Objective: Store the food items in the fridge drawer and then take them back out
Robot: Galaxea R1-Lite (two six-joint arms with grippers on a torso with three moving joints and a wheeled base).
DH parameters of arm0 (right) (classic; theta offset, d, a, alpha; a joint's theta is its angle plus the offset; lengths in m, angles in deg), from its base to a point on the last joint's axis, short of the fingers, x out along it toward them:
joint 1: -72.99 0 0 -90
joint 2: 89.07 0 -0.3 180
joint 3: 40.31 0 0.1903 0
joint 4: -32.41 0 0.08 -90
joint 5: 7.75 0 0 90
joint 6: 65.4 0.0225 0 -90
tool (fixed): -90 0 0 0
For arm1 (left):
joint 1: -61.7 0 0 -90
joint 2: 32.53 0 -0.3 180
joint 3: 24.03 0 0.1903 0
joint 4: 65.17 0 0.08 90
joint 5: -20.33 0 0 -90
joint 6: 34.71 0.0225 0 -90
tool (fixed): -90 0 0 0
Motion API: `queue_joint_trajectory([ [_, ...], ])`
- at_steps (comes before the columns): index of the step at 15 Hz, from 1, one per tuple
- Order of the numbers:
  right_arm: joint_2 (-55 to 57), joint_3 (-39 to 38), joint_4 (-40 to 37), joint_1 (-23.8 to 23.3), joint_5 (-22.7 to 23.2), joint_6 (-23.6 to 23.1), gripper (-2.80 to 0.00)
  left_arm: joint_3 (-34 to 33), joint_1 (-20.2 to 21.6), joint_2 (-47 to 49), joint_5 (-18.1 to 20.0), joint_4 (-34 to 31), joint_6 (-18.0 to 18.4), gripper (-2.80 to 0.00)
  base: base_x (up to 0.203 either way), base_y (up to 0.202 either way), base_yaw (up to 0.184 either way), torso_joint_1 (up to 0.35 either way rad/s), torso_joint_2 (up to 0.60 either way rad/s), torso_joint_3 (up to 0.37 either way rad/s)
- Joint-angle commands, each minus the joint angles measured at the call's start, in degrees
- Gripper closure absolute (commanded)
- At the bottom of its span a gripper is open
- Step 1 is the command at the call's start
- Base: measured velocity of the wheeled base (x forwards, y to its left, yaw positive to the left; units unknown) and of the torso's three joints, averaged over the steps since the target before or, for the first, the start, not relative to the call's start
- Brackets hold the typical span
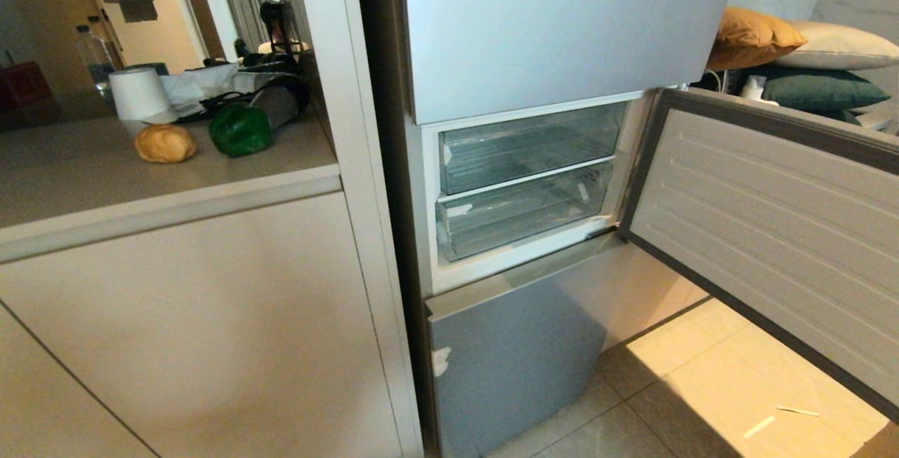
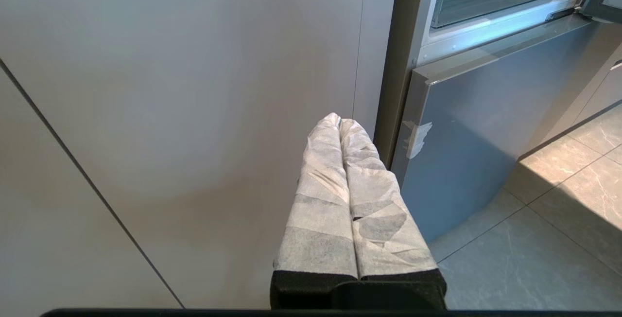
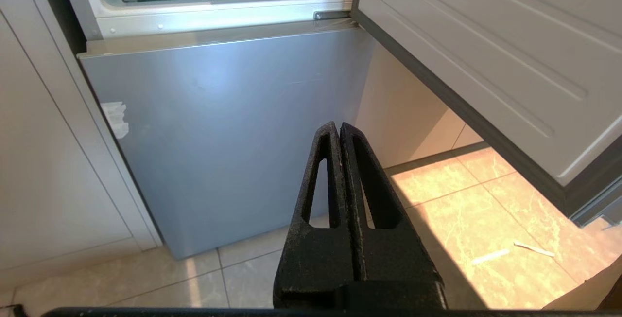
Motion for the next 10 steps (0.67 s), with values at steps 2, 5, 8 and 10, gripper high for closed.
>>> queue_joint_trajectory([
  [2,-0.3,0.0,-0.2,0.0,0.0,0.0,0.00,-0.6,0.0,0.0,0.0,0.0,0.0,0.00,0.000,0.000,0.000,-0.096,0.23,0.129],
  [5,-0.2,0.0,-0.2,0.0,0.0,-0.2,0.00,-0.6,0.0,0.0,0.0,0.0,0.0,0.00,0.000,0.000,0.000,-0.155,0.35,0.191],
  [8,-0.3,0.0,-0.2,0.0,0.1,-0.2,0.00,-0.6,0.0,0.0,0.0,0.0,0.0,0.00,0.000,0.000,0.000,-0.179,0.42,0.239],
  [10,-0.3,0.0,-0.2,0.0,0.0,-0.1,0.00,-0.6,0.0,0.0,0.0,0.0,0.0,0.00,0.000,0.000,0.000,-0.223,0.53,0.307],
])
